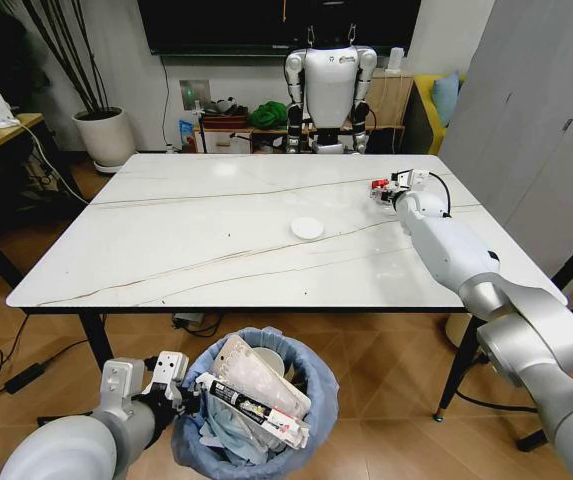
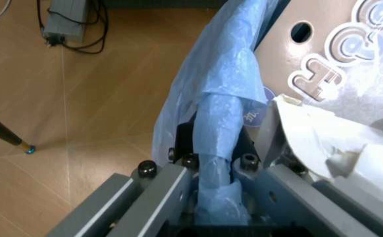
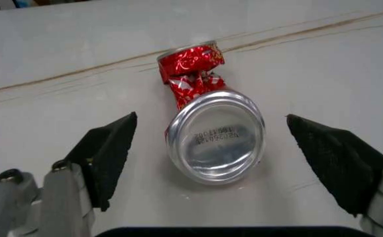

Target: Pick up the trash bin and place the trash from the table into it.

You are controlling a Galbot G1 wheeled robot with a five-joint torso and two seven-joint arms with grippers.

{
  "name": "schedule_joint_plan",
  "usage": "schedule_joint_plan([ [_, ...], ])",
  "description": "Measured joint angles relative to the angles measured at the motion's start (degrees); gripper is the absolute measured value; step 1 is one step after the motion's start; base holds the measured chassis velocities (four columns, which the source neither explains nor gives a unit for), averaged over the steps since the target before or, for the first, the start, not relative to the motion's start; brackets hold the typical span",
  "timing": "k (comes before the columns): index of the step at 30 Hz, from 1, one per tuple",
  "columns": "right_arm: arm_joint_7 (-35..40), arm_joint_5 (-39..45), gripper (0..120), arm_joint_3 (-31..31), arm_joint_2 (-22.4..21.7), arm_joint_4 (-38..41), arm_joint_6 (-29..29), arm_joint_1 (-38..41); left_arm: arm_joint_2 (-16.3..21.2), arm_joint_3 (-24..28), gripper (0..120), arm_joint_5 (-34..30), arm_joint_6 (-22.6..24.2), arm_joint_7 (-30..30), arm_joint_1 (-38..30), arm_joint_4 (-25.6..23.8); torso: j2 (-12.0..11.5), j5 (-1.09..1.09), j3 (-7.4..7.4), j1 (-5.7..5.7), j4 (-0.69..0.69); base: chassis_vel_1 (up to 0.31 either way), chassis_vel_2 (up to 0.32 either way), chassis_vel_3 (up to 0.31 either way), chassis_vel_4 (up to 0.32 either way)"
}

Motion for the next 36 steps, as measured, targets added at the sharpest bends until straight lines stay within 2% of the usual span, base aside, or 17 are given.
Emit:
schedule_joint_plan([
  [2, -0.16, -0.06, 73, 0.08, -0.12, -0.08, 0.03, -0.22, -0.01, -0.07, 0, 0.04, 0.00, -0.01, 0.15, 0.00, 0.00, 0.00, 0.00, 0.00, 0.00, 0.000, 0.000, 0.000, 0.000],
  [3, -0.16, -0.06, 73, 0.08, -0.12, -0.08, 0.03, -0.22, -0.01, -0.07, 0, 0.04, 0.00, -0.01, 0.15, 0.00, 0.00, 0.00, 0.00, 0.00, 0.00, 0.000, 0.000, 0.000, 0.000],
  [7, -0.27, -0.12, 53, 0.26, -0.35, 0.18, 0.07, -0.96, -0.08, -0.20, 0, 0.11, 0.00, -0.05, 0.27, 0.00, 0.00, 0.00, 0.00, 0.00, 0.00, 0.000, 0.000, 0.000, 0.000],
  [10, -0.27, -0.18, 49, 0.26, -0.55, 0.41, 0.08, -1.11, -0.14, -0.23, 0, 0.15, 0.00, -0.05, 0.32, 0.00, 0.00, 0.00, 0.00, 0.00, 0.00, 0.000, 0.000, 0.000, 0.000],
  [20, 0.41, 0.52, 49, 0.08, -1.68, 2.49, -0.15, -1.45, -0.11, -0.42, 0, 0.32, 0.00, -0.07, 0.53, 0.00, 0.00, 0.00, 0.00, 0.00, 0.00, 0.000, 0.000, 0.000, 0.000],
  [29, 2.89, 4.13, 49, 0.31, -5.78, 9.85, -0.45, -3.40, 0.04, -0.55, 0, 0.40, 0.00, -0.11, 0.75, 0.00, 0.00, 0.01, 0.00, 0.00, 0.00, 0.000, 0.000, 0.000, 0.000],
  [33, 3.19, 9.17, 49, 0.86, -12.06, 18.81, -1.30, -5.54, -0.16, -0.31, 0, 0.44, 0.00, -0.19, 0.45, 0.00, 0.00, 0.00, 0.00, 0.00, -0.02, 0.000, 0.000, 0.000, 0.000],
  [34, 3.19, 9.17, 49, 0.86, -12.06, 18.81, -1.30, -5.54, -0.16, -0.31, 0, 0.44, 0.00, -0.19, 0.45, 0.00, 0.00, 0.00, 0.00, 0.00, -0.02, 0.000, 0.000, 0.000, 0.000],
  [36, 4.03, 12.08, 49, 1.45, -15.59, 25.64, -2.02, -7.94, -0.25, -0.01, 0, 0.55, 0.00, -0.22, 0.20, 0.00, 0.00, 0.02, 0.00, 0.00, -0.04, 0.000, 0.000, 0.000, 0.000],
])
